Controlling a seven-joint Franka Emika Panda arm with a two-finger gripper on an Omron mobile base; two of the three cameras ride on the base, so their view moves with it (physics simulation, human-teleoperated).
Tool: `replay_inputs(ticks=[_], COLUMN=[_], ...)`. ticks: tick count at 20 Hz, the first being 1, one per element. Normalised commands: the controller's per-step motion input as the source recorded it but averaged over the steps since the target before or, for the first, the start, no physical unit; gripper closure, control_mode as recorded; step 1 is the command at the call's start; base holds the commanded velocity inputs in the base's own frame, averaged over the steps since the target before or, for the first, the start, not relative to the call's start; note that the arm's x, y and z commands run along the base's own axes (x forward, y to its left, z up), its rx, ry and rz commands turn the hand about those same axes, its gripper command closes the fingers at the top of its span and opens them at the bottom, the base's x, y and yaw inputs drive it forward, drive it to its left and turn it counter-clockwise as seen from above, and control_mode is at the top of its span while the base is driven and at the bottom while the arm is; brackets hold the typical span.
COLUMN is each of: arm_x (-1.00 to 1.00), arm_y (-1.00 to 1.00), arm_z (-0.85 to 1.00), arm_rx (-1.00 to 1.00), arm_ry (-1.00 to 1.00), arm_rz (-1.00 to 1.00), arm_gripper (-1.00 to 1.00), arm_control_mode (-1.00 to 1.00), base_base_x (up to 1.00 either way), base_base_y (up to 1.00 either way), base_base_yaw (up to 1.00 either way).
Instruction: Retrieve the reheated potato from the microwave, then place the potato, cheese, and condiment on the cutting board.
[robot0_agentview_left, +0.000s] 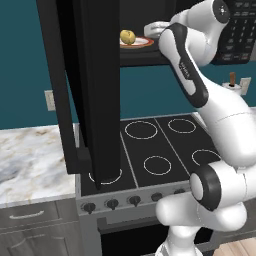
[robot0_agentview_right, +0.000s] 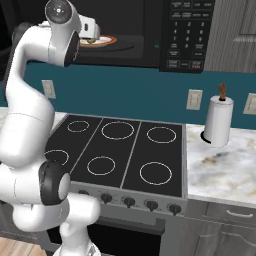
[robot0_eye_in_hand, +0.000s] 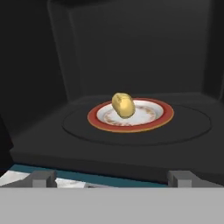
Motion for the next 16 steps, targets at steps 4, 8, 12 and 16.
replay_inputs(ticks=[4,8,12,16], arm_x=[0.44,0.44,0.46,0.50], arm_y=[0.00,0.08,0.11,0.09], arm_z=[0.00,-0.06,-0.06,-0.05], arm_rx=[0.00,0.00,0.00,0.00], arm_ry=[0.00,0.00,0.01,0.03], arm_rz=[0.07,0.05,0.04,0.02], arm_gripper=[-1.00,-1.00,-1.00,-1.00], arm_control_mode=[-1.00,-1.00,-1.00,-1.00], base_base_x=[0.00,0.00,0.00,0.00], base_base_y=[0.00,0.00,0.00,0.00], base_base_yaw=[0.00,0.00,0.00,0.00])
